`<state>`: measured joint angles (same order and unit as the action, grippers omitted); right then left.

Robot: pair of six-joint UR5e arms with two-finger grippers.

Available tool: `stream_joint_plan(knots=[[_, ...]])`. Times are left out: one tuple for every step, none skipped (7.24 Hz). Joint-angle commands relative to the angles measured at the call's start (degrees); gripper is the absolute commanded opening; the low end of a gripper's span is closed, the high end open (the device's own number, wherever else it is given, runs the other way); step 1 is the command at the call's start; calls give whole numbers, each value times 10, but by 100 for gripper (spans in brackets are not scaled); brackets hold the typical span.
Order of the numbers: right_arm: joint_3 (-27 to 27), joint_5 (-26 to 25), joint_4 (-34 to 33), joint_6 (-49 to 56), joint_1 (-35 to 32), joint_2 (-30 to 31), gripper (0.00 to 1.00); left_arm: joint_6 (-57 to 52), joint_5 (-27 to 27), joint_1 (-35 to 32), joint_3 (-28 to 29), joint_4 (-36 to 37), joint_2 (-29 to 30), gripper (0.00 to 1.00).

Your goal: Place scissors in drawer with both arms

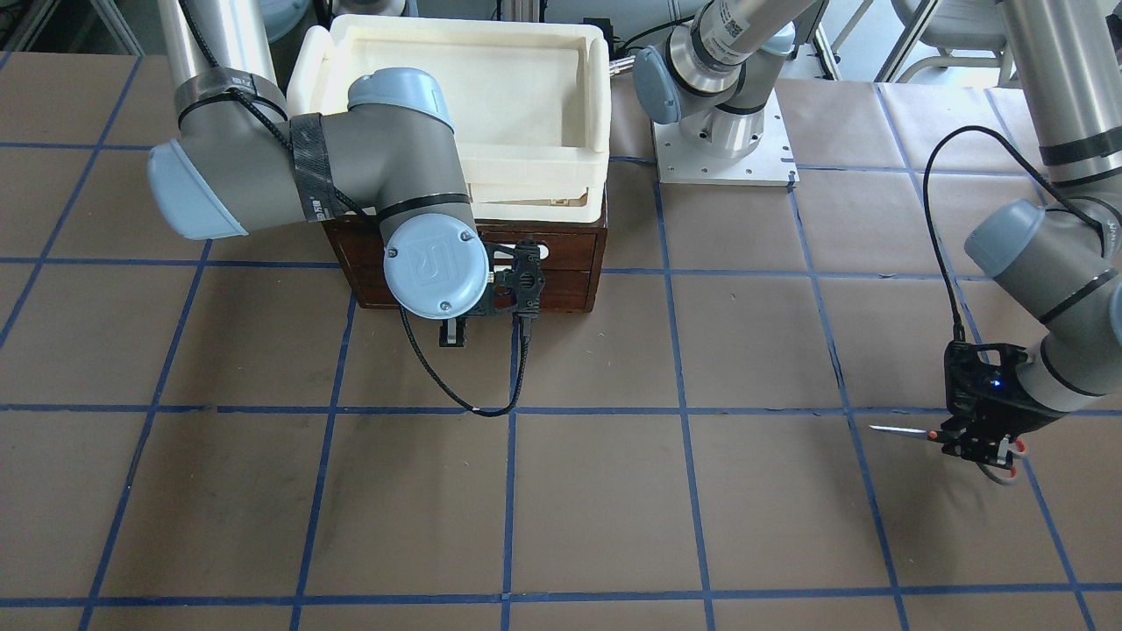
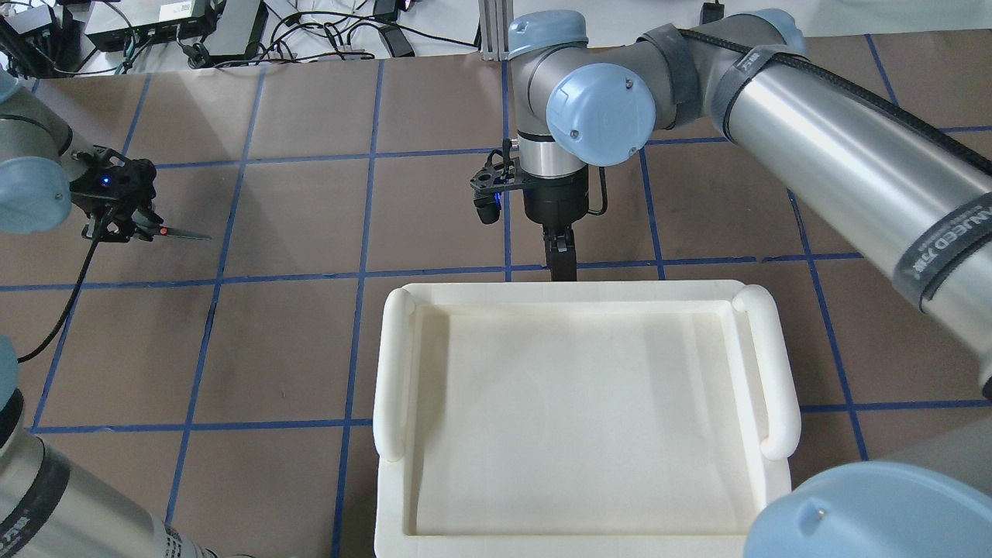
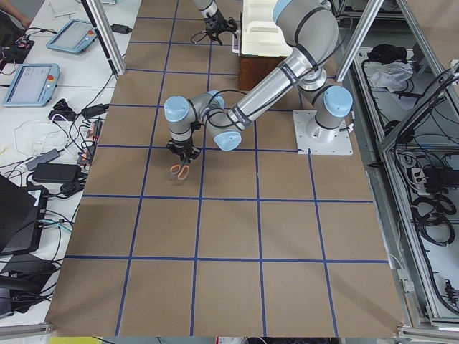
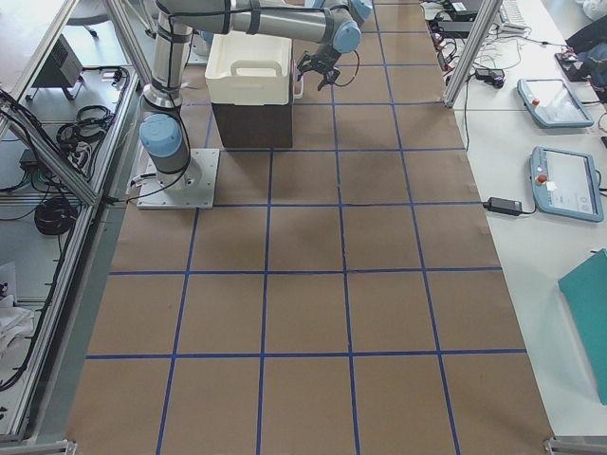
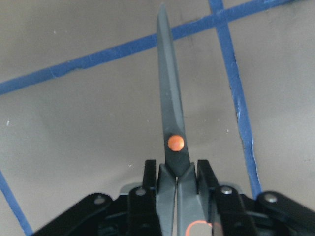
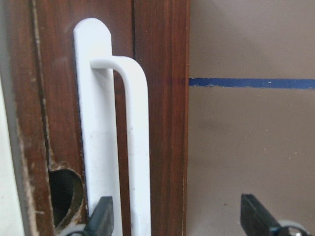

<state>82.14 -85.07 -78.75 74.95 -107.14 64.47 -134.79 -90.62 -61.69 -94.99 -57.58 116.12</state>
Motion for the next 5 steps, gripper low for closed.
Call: stream_joint_plan(knots=[[14,-2,-4,1,-3,0,87,21,-2,-25,1,-62,-41,0],[23,-1,-31,1,-3,1,83,25,-2,-37,1,-84,-58,0],[24,-1,-35,1,-3,0,77,32,-1,-40,1,-114,-72,0],[24,-1,-36,1,-3,0,57,52,7,-43,1,-153,-85,0],[24,-1,-36,1,-3,1,53,66,5,-57,1,-162,-99,0]])
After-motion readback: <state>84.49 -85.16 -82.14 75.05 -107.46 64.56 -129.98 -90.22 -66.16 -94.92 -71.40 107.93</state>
